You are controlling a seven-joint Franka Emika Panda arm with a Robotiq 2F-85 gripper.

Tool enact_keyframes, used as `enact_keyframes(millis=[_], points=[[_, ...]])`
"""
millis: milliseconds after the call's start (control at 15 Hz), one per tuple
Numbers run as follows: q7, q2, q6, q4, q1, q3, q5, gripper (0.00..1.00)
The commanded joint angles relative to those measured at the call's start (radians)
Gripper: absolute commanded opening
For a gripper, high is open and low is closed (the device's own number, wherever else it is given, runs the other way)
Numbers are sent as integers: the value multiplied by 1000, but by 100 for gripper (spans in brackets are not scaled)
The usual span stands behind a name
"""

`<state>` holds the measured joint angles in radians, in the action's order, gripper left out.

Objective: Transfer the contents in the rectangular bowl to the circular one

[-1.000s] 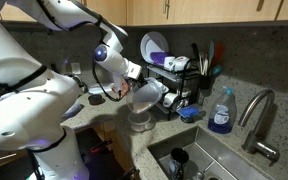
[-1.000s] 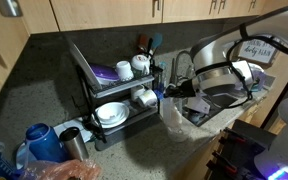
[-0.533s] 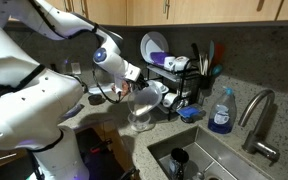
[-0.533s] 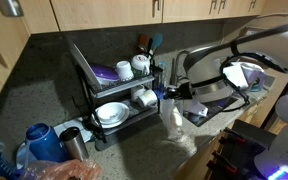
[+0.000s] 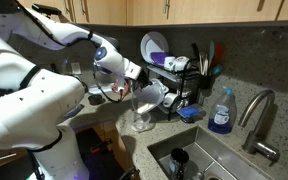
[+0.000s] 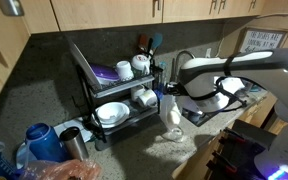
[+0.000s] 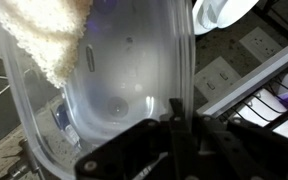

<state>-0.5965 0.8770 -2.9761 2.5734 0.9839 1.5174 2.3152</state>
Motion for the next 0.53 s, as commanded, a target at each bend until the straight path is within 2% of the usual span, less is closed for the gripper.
enact_keyframes(millis=[0, 467], points=[[164, 129, 68, 8, 35, 24, -60, 1], [297, 256, 129, 13, 63, 53, -85, 1]])
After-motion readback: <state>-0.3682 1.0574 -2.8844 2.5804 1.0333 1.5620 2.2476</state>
